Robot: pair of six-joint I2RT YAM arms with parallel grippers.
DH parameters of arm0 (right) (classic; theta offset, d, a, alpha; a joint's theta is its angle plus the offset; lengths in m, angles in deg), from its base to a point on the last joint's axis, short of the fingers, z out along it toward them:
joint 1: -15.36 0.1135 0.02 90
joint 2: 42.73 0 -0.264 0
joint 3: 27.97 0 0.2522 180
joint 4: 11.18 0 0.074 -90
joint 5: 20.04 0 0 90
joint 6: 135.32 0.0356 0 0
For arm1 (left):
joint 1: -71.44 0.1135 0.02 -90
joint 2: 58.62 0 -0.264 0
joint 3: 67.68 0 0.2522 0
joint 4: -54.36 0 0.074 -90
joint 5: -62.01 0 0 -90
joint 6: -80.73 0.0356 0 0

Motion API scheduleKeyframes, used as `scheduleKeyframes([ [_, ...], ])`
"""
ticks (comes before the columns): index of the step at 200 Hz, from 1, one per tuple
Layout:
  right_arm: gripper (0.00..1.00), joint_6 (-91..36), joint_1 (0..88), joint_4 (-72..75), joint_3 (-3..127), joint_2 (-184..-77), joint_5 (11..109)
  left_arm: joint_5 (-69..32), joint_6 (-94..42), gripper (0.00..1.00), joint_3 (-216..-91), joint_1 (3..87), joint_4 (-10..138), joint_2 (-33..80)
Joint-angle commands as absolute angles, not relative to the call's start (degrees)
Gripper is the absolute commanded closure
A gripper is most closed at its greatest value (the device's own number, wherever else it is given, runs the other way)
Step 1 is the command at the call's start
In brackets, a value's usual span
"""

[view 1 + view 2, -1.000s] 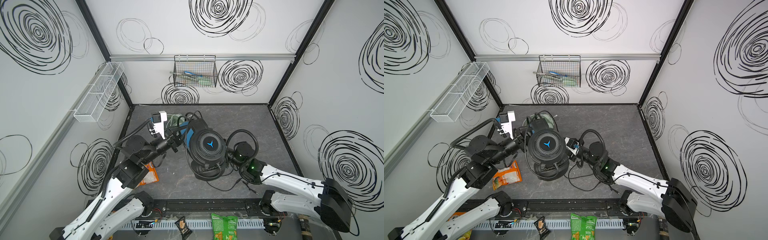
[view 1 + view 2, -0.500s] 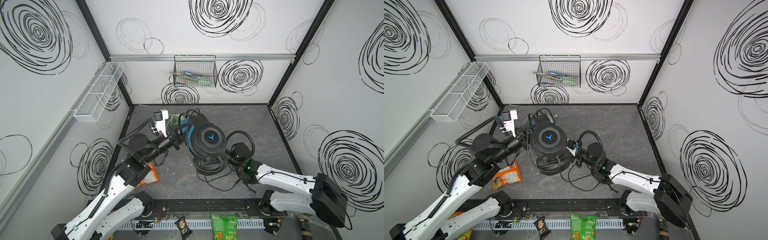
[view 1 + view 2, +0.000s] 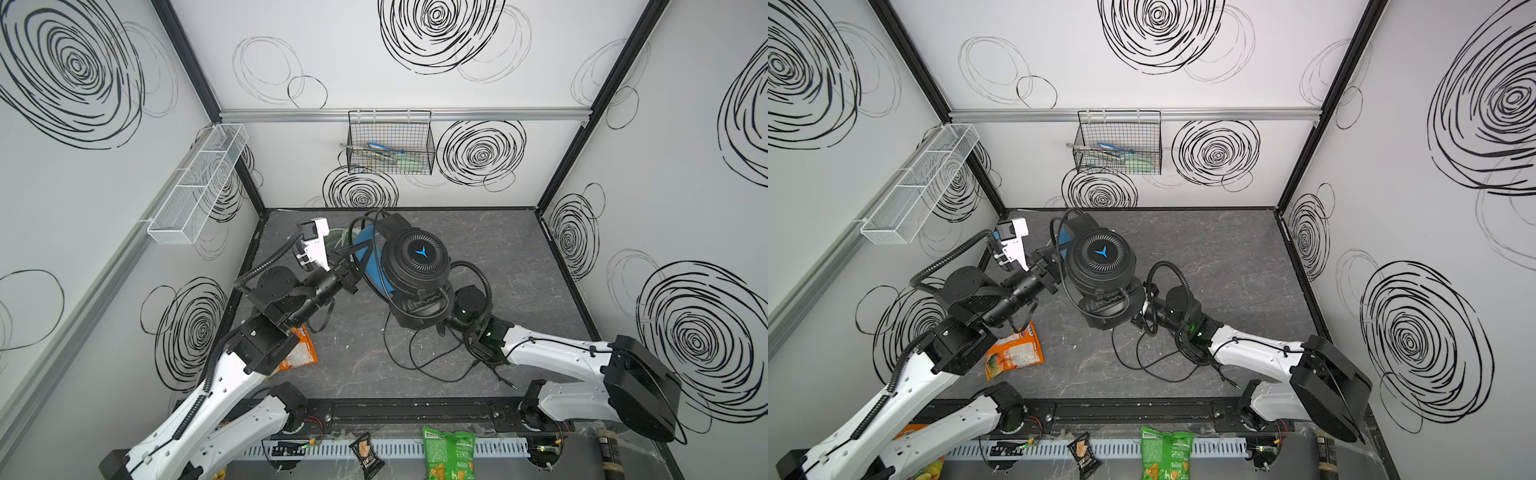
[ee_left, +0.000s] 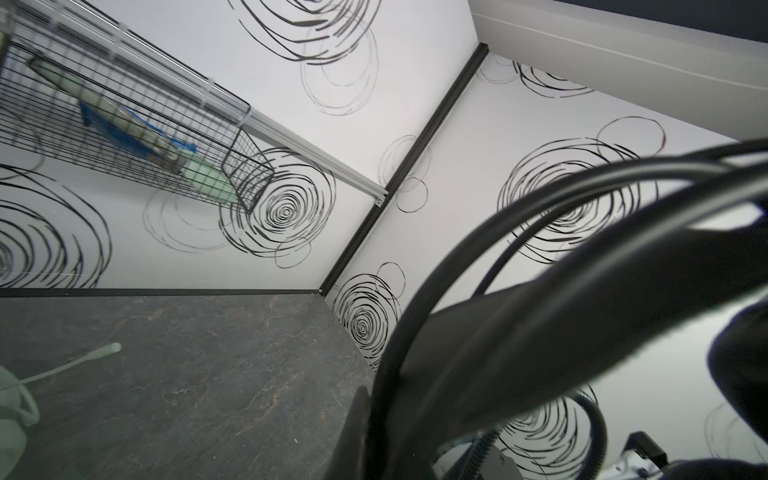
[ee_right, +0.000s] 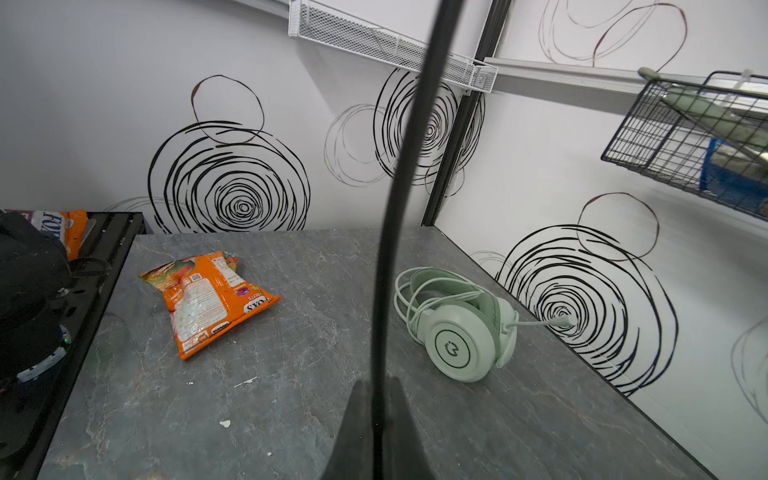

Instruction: Wrap the headphones

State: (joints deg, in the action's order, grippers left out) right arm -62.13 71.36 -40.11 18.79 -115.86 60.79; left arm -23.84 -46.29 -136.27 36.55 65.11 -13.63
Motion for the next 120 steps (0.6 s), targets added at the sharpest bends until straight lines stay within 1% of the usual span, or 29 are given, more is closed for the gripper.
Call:
scheduleKeyframes([
  [1,1.0,-64.3,74.4,-37.2,19.6,-114.4,64.9,-34.9,-47.1,1.0,-139.9,36.3,61.6,-14.3],
  [32,1.0,-65.3,80.1,-34.8,19.3,-114.4,71.8,-40.1,-46.7,1.0,-141.3,36.1,61.2,-12.0],
  [71,1.0,-65.1,85.1,-34.2,18.4,-113.6,74.7,-43.5,-43.6,1.0,-142.8,35.8,61.5,-10.1],
  [120,1.0,-69.7,92.9,-21.3,24.3,-111.8,84.7,-54.2,-34.2,1.0,-142.4,35.6,61.2,-8.9],
])
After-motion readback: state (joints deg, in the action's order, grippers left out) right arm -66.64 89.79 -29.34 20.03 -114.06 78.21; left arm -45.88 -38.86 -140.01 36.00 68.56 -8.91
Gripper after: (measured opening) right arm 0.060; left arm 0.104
